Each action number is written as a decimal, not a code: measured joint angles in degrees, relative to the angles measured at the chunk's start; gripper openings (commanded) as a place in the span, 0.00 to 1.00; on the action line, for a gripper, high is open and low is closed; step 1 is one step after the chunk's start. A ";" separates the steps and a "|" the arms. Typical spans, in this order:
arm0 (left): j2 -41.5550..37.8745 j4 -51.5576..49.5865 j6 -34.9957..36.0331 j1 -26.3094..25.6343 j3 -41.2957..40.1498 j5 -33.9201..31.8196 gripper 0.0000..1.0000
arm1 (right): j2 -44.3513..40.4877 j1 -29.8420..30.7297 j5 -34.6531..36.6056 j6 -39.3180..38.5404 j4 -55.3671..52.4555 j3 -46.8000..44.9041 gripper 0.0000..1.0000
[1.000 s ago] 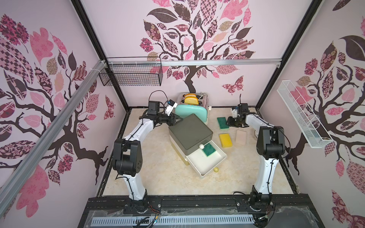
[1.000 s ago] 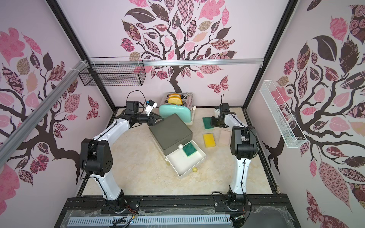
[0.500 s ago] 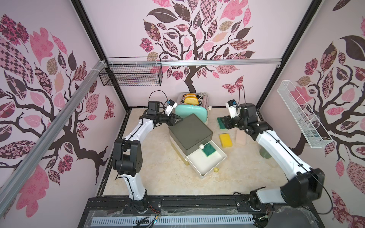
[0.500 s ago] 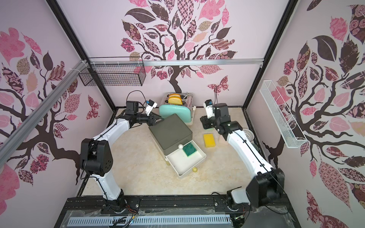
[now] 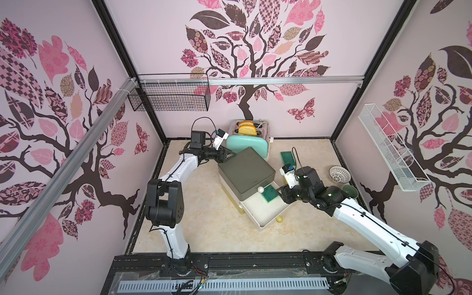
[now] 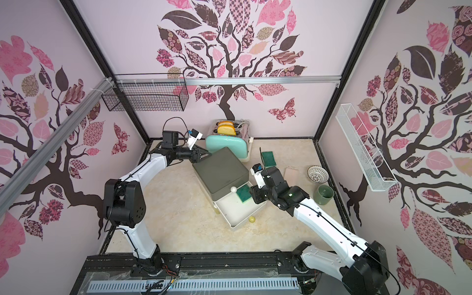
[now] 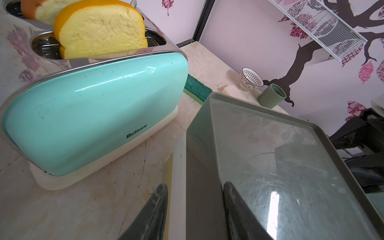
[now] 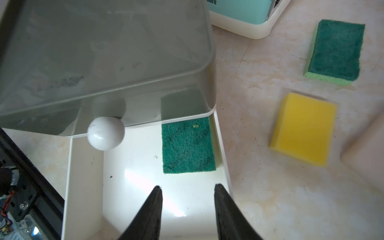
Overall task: Take the sponge out of the drawer
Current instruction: Pick up the sponge from the drawer.
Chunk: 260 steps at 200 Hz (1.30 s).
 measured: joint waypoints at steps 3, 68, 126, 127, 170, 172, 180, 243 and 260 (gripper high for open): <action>0.00 0.00 0.00 0.02 0.00 0.00 0.47 | -0.07 0.00 -0.07 0.52 -0.09 0.00 0.42; 0.00 0.26 -0.63 0.07 -0.11 0.20 0.47 | 4.33 0.00 -2.40 16.26 -7.72 7.02 0.43; 0.22 0.35 -0.92 0.31 -0.09 0.87 0.47 | 12.44 0.92 -2.82 29.59 -13.38 12.07 0.46; 0.22 0.35 -0.92 0.33 -0.09 0.87 0.47 | 12.48 0.96 -2.78 29.77 -13.46 12.07 0.46; 0.44 0.35 -1.18 0.57 -0.09 1.70 0.47 | 12.85 1.79 -0.98 38.12 -14.23 10.51 0.46; 0.44 0.35 -1.20 0.59 -0.09 1.73 0.47 | 12.87 1.81 -0.96 38.51 -14.23 10.43 0.46; 0.52 0.39 -1.36 0.66 -0.09 1.90 0.47 | 12.96 1.97 -0.48 39.87 -14.08 10.19 0.46; 0.74 1.27 -2.84 0.79 -0.24 2.97 0.47 | 18.84 2.58 1.88 47.71 -10.10 9.35 0.46; 0.85 1.36 -3.21 0.90 -0.24 3.30 0.47 | 21.11 3.21 2.34 49.05 -9.66 9.35 0.46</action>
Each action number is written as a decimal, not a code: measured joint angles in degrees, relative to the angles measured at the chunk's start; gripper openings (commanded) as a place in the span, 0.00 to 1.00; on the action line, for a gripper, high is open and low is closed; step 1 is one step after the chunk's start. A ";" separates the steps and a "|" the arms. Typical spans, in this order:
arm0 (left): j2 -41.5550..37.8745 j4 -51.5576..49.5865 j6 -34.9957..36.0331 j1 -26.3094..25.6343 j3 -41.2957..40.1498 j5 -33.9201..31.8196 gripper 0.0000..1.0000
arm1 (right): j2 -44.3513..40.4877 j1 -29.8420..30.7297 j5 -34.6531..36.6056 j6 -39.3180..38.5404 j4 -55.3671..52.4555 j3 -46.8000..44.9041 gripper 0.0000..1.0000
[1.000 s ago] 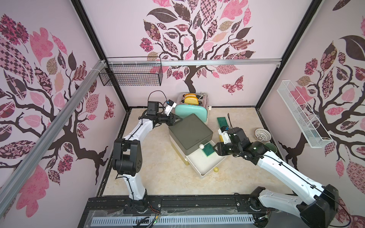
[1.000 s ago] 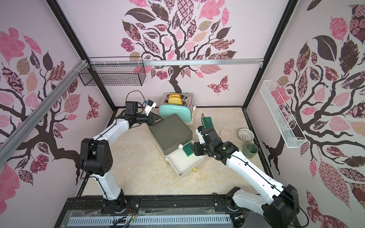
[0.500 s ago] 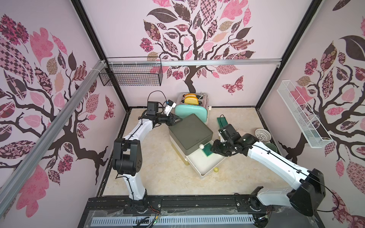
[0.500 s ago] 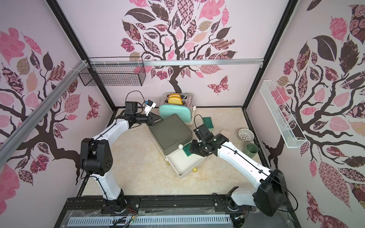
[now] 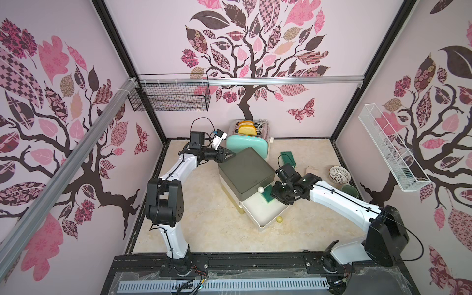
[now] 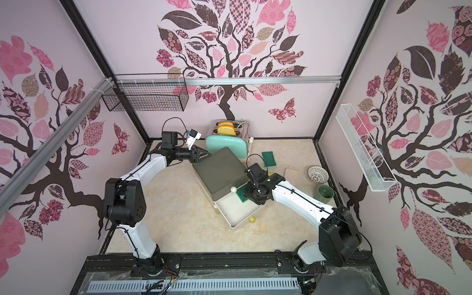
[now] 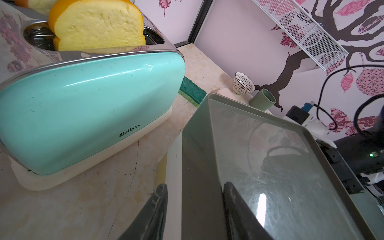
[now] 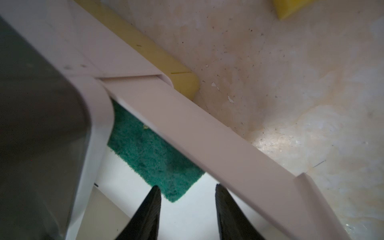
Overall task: Take the sponge out of the drawer
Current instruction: Pick up the sponge from the drawer.
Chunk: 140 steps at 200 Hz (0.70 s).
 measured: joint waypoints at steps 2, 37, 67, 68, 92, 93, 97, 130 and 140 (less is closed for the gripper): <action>0.02 0.00 -0.04 0.00 0.00 0.07 0.47 | 0.20 0.07 0.07 0.09 0.04 0.00 0.46; 0.37 0.44 -0.81 0.20 0.00 0.96 0.47 | 0.96 0.39 1.62 1.88 1.03 0.00 0.45; 0.59 0.76 -0.94 0.24 0.00 1.42 0.47 | 1.03 0.37 2.97 2.69 2.49 -0.20 0.34; 0.59 0.76 -0.94 0.24 0.00 1.44 0.47 | 1.03 0.39 3.04 2.67 2.64 -0.24 0.33; 0.63 0.79 -0.96 0.28 0.00 1.62 0.47 | 1.18 0.37 3.52 3.65 4.26 -1.75 0.26; 0.63 0.79 -0.96 0.28 0.00 1.64 0.47 | 1.18 0.39 3.52 3.56 4.33 -1.77 0.26; 0.63 0.79 -0.96 0.28 0.00 1.62 0.47 | 1.18 0.39 3.58 3.76 4.70 -1.97 0.25; 0.63 0.79 -0.92 0.31 0.00 1.60 0.47 | 1.16 0.39 4.09 4.00 5.51 -2.47 0.08; 0.63 0.79 -0.92 0.48 0.00 1.60 0.47 | 1.16 0.37 4.37 3.63 5.81 -2.49 0.00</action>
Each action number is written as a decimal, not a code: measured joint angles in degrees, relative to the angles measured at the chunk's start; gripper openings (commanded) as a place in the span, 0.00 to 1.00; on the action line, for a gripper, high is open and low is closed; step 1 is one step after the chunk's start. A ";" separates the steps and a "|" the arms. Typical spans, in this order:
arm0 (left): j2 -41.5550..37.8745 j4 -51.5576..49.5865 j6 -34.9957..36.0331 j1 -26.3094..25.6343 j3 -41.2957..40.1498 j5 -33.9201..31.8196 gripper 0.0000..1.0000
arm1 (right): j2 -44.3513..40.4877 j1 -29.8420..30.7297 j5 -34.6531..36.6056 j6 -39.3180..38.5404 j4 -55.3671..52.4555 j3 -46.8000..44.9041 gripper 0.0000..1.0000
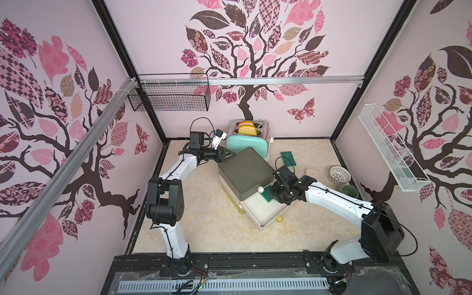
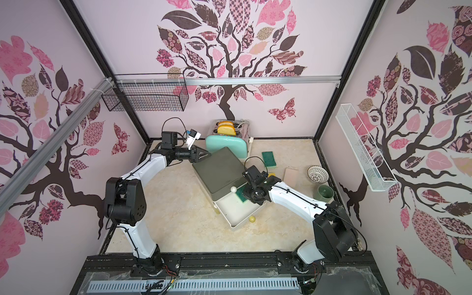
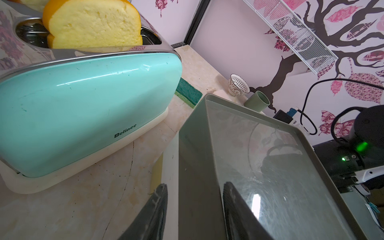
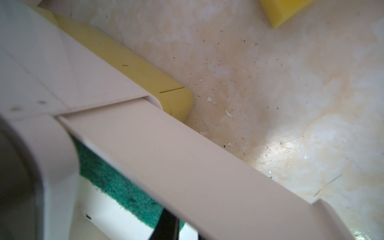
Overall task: Take the sponge out of the drawer
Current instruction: Pick up the sponge from the drawer.
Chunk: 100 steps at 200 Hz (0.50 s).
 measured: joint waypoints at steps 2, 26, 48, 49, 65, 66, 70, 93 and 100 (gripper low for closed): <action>0.00 0.00 0.00 0.04 0.00 0.02 0.47 | 0.00 0.00 0.09 0.33 0.11 0.00 0.00; 0.00 -0.07 0.04 0.28 0.02 -0.02 0.47 | -0.02 0.02 0.63 0.04 0.85 -0.15 0.00; 0.00 -0.13 0.07 0.28 0.02 -0.04 0.47 | -0.87 0.04 0.87 -0.35 0.87 -0.48 0.00; 0.00 -0.13 0.07 0.28 0.02 -0.04 0.47 | -0.94 0.07 0.94 -0.35 0.87 -0.52 0.00; 0.00 -0.20 0.09 0.28 0.04 -0.07 0.47 | -2.25 0.13 1.25 -0.92 -0.17 -0.81 0.00; 0.00 -0.20 0.09 0.28 0.04 -0.04 0.47 | -2.34 0.15 1.27 -0.96 -0.26 -0.83 0.00; 0.00 -0.22 0.09 0.28 0.04 -0.07 0.47 | -2.75 0.26 1.44 -1.18 -0.68 -0.85 0.00; 0.02 -0.28 0.11 0.28 0.04 -0.11 0.47 | -5.33 1.36 2.16 -1.60 -3.63 -0.85 0.00; 0.02 -0.28 0.13 0.28 0.04 -0.11 0.47 | -6.14 1.92 2.32 -1.64 -4.63 -0.85 0.00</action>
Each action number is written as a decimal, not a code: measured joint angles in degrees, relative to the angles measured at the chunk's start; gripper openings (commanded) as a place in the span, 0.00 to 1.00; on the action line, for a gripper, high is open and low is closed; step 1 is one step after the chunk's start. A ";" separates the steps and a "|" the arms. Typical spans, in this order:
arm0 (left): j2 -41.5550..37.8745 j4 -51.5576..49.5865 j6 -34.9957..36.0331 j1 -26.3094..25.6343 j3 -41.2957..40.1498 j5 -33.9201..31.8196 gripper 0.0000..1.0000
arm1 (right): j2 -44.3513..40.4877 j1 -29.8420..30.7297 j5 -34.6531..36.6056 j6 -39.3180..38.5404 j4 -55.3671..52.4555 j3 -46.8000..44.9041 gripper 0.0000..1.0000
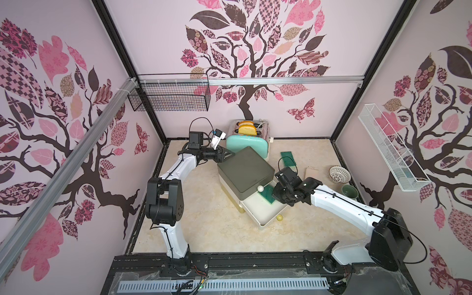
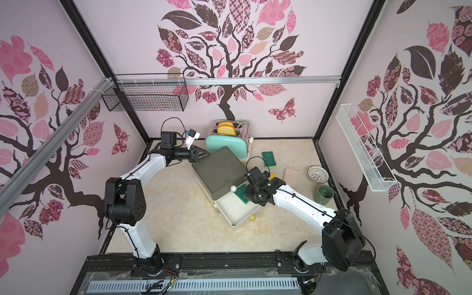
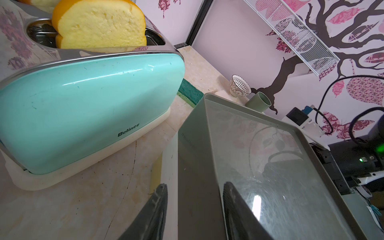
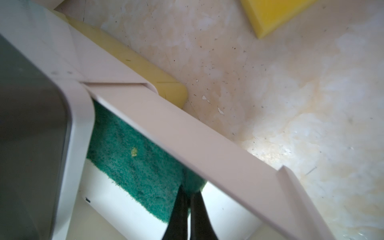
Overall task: Take the sponge out of the drawer
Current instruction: Pick up the sponge from the drawer, then place the sponge at the center of the board.
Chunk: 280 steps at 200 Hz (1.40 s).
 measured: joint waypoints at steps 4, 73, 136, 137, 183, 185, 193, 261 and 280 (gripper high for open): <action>0.00 -0.02 0.02 0.00 0.00 0.00 0.47 | -0.46 0.35 0.09 -0.02 -0.57 0.00 0.00; 0.59 -0.55 0.07 0.09 0.52 0.48 0.47 | -11.56 3.54 3.19 0.26 -12.15 0.90 0.00; 0.68 -0.96 0.22 0.11 0.74 0.50 0.47 | -13.53 3.08 9.44 -2.03 -18.21 10.21 0.00; 0.68 -0.96 0.22 0.11 0.74 0.50 0.47 | -13.57 3.04 9.46 -2.03 -18.27 10.27 0.00; 0.74 -1.05 0.20 0.11 0.81 0.57 0.47 | -17.27 -13.25 9.60 -7.67 -17.51 11.45 0.00; 0.74 -1.05 0.22 0.11 0.81 0.55 0.47 | -17.20 -13.94 9.40 -8.00 -17.31 11.52 0.00; 0.74 -1.05 0.22 0.11 0.81 0.55 0.47 | -16.87 -16.68 8.66 -9.16 -16.13 11.50 0.00; 0.85 -1.11 0.33 -0.13 0.85 0.79 0.47 | -4.81 -38.21 -2.91 -13.46 7.98 2.84 0.00; 0.94 -1.18 0.42 -0.15 0.85 0.92 0.47 | 0.83 -41.46 -5.88 -13.49 15.23 2.80 0.00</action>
